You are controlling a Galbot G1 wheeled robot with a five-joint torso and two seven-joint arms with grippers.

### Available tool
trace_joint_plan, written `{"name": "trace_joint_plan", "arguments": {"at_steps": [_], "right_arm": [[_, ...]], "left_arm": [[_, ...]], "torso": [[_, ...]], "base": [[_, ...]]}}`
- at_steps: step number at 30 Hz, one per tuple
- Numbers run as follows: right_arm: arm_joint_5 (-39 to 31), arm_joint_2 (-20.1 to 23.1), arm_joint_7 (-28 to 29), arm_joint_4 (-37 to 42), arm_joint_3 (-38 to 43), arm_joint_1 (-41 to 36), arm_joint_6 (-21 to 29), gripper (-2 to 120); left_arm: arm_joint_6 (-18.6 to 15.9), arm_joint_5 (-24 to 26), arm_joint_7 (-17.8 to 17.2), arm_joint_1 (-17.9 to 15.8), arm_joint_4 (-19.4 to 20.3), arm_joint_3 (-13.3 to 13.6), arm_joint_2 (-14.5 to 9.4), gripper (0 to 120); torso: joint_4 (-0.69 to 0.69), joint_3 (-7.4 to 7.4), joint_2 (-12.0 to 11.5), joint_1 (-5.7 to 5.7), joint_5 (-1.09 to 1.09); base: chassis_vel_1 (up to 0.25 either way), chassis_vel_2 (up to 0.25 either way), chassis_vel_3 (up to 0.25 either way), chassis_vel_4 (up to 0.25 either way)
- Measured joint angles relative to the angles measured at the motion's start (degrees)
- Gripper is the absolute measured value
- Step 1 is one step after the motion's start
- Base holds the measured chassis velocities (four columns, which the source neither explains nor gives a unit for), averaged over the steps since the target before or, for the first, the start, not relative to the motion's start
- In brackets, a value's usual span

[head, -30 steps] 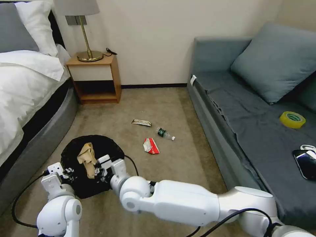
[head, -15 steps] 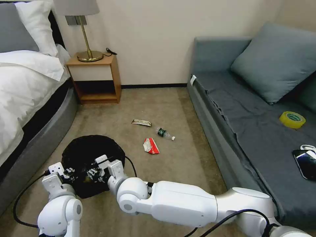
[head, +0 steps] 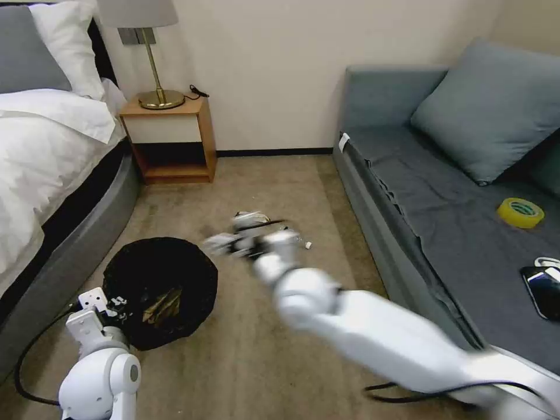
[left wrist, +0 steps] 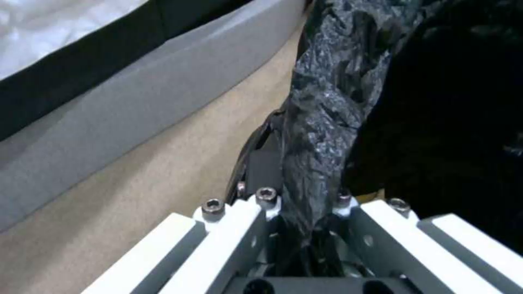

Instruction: Pick up the trash bin, then pick up the garbage on the floor and place it into the trash bin.

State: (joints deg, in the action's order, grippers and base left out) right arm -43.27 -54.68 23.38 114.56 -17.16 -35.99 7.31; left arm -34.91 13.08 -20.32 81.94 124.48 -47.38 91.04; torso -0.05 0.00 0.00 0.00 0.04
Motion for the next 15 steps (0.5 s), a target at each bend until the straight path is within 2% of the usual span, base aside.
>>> {"name": "trace_joint_plan", "arguments": {"at_steps": [1,2,3,6,7,10,11,15], "right_arm": [[4.78,2.15,-1.21,4.08,8.06,-7.14,-0.91,100],[6.74,2.61,-1.18,6.04,11.36,-10.73,-0.92,100],[6.74,2.61,-1.18,6.04,11.36,-10.73,-0.92,100],[13.34,1.75,0.48,11.41,20.68,-21.64,-0.43,100],[13.34,1.75,0.48,11.41,20.68,-21.64,-0.43,100],[19.50,-1.27,1.17,15.32,26.49,-32.59,-0.12,100],[19.50,-1.27,1.17,15.32,26.49,-32.59,-0.12,100],[25.67,-6.62,0.88,16.52,27.20,-41.58,-1.65,100]], "left_arm": [[0.31,-0.42,0.13,0.14,0.37,-0.08,0.17,1],[0.54,-0.76,0.14,0.28,0.54,-0.22,0.28,1],[0.54,-0.76,0.14,0.28,0.54,-0.22,0.28,1],[1.15,-1.52,0.27,0.78,1.10,-0.90,0.70,1],[1.15,-1.52,0.27,0.78,1.10,-0.90,0.70,1],[1.23,-1.91,0.31,0.78,1.22,-1.04,0.93,1],[1.23,-1.91,0.31,0.78,1.22,-1.04,0.93,1],[1.49,-1.99,0.32,0.90,1.12,-1.30,1.01,1]], "torso": [[0.01,0.00,0.00,0.00,0.00],[0.03,0.00,0.00,0.00,-0.01],[0.03,0.00,0.00,0.00,-0.01],[0.05,0.00,0.00,0.00,-0.02],[0.05,0.00,0.00,0.00,-0.02],[0.04,0.00,0.00,0.00,-0.03],[0.04,0.00,0.00,0.00,-0.03],[0.04,0.00,0.00,-0.01,-0.04]], "base": [[0.000,0.000,0.000,0.000],[0.000,0.000,0.000,0.000],[0.000,0.000,0.000,0.000],[0.000,0.000,0.000,0.000],[0.000,0.000,0.000,0.000],[0.000,0.000,0.000,0.000],[0.000,0.000,0.000,0.000],[0.000,0.000,0.000,0.000]]}}
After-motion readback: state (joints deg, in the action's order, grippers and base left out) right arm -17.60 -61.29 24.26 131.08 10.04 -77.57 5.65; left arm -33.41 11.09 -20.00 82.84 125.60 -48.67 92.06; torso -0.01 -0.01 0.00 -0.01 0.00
